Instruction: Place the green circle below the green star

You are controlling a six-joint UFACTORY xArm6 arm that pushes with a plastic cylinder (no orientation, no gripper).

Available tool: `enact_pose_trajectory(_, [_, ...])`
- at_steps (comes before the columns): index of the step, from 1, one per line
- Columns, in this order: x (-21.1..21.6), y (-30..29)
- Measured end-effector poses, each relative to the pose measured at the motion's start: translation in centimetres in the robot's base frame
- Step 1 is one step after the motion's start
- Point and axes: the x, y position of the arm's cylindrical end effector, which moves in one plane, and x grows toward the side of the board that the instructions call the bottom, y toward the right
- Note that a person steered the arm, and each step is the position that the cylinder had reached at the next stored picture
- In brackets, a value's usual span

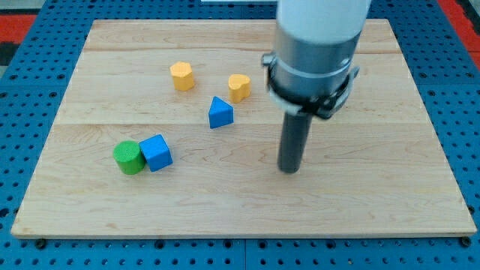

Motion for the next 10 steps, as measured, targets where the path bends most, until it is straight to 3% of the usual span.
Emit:
enact_pose_trajectory(2, [4.4,-13.2])
enact_pose_trajectory(5, [1.3,-22.6])
enact_pose_trajectory(7, [-6.7,-22.5])
enact_pose_trajectory(8, [-7.6,-22.8])
enact_pose_trajectory(10, [-8.7,-14.3])
